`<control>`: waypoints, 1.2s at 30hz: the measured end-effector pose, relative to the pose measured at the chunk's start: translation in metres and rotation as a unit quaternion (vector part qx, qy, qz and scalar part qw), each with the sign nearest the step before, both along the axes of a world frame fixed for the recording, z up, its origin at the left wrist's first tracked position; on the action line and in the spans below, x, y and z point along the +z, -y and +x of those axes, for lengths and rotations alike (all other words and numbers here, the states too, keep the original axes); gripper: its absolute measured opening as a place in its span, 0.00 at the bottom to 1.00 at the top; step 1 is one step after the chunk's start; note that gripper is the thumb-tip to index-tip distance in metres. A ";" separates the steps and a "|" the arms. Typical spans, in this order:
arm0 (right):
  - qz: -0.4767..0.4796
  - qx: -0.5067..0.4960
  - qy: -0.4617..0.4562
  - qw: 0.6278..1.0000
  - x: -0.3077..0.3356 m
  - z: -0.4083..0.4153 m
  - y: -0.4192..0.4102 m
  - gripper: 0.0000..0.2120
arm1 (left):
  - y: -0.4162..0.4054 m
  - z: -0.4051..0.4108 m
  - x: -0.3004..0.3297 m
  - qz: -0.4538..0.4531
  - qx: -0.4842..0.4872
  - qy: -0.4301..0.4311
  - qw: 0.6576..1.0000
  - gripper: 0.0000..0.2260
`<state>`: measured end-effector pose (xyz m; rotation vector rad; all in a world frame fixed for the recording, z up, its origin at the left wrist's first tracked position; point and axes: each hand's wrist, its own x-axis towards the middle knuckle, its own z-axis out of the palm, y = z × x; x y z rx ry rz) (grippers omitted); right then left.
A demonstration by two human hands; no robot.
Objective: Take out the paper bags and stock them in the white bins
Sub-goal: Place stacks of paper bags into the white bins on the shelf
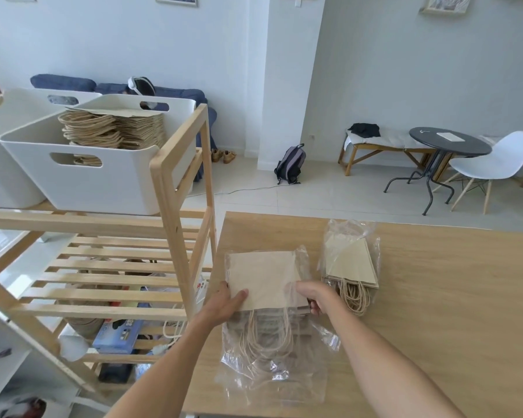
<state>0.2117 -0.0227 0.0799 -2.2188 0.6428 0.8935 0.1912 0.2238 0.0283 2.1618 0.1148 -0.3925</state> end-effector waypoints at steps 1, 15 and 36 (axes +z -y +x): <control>0.000 -0.001 -0.008 1.000 0.001 0.002 0.001 0.22 | -0.001 0.000 0.000 -0.011 0.002 0.002 1.000 0.30; 0.116 -0.052 -0.025 0.992 -0.001 0.003 -0.014 0.38 | -0.004 -0.002 0.001 0.005 0.007 -0.007 1.000 0.33; 0.262 -0.146 0.004 0.954 -0.008 -0.007 -0.021 0.39 | -0.022 0.002 -0.001 -0.181 0.110 -0.082 0.974 0.25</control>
